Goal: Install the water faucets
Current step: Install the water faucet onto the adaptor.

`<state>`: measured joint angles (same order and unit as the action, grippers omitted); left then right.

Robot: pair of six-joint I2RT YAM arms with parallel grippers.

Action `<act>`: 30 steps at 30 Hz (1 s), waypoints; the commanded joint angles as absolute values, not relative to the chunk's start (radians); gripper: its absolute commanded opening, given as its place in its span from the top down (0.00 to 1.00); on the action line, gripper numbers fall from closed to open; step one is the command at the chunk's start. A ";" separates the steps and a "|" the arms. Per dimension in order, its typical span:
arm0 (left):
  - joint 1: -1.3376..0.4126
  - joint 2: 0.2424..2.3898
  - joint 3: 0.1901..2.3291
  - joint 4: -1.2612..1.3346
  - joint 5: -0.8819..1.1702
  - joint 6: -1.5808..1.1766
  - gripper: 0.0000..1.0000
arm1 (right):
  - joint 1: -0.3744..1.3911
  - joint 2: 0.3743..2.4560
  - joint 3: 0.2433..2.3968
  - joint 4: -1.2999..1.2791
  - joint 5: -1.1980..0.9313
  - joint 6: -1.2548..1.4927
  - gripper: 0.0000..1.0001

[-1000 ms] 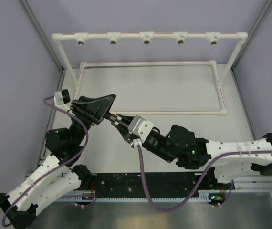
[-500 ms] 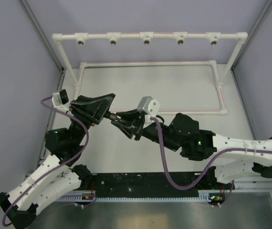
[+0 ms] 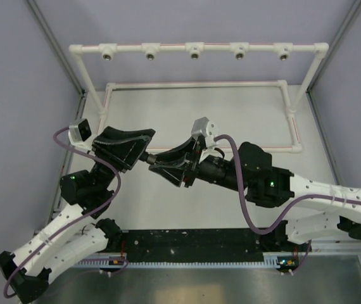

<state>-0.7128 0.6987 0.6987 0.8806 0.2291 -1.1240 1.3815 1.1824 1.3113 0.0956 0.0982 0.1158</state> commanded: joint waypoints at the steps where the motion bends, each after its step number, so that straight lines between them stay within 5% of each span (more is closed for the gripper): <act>1: -0.733 0.741 0.667 0.909 0.451 -1.121 1.00 | 1.345 1.161 1.365 0.271 0.015 0.239 1.00; 30: -0.733 0.988 0.672 1.554 0.788 -1.161 1.00 | 1.239 1.123 1.304 0.423 -0.164 0.767 1.00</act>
